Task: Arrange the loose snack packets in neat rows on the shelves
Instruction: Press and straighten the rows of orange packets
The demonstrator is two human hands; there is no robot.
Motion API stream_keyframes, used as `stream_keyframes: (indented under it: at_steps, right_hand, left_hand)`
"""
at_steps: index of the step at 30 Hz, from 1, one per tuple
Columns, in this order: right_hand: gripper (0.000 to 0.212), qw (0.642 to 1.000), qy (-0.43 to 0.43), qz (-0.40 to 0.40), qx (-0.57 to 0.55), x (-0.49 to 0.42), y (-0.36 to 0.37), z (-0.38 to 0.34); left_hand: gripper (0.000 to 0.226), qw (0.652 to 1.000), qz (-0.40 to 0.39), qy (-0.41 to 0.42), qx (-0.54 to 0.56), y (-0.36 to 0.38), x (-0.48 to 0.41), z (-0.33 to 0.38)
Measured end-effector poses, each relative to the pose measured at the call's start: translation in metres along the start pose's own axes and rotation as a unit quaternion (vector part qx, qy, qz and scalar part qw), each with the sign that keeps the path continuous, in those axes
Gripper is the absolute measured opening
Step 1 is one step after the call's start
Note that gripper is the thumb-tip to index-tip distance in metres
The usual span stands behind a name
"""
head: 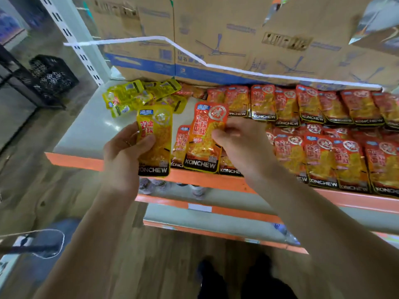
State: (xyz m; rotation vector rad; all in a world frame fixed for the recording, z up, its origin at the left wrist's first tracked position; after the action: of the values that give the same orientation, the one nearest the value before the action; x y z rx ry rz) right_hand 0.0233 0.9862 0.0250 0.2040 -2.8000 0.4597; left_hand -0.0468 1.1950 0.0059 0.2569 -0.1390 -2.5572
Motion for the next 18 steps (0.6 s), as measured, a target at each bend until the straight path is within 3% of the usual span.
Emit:
stream_keyframes:
  at_steps: [10,14,18]
  right_hand:
    - [0.007,0.999,0.026,0.028,0.034,-0.033,0.014,0.02]
    - [0.042,0.999,0.035,0.017,0.011,-0.053,0.022,0.015]
    - [0.056,0.999,0.021,0.02,0.028,-0.074,0.027,0.001]
  left_hand:
    - [0.033,1.0,0.016,-0.002,0.007,-0.006,-0.034,-0.043]
    - [0.037,1.0,0.017,0.002,0.012,-0.002,-0.044,-0.051]
    - [0.03,0.999,0.003,0.027,0.021,0.003,-0.054,-0.054]
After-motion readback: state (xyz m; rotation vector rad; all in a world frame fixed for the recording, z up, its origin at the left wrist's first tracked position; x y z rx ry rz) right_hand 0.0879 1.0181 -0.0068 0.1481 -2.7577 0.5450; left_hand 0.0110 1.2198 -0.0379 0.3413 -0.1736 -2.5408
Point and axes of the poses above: each hand's wrist, its own x-axis away from the middle knuckle, its own y-axis out of the palm, z = x × y, the point moved 6 cm from there along -x, towards the middle knuckle, and after that the axes turned 13 degrees about y, right-handed, at the moved point
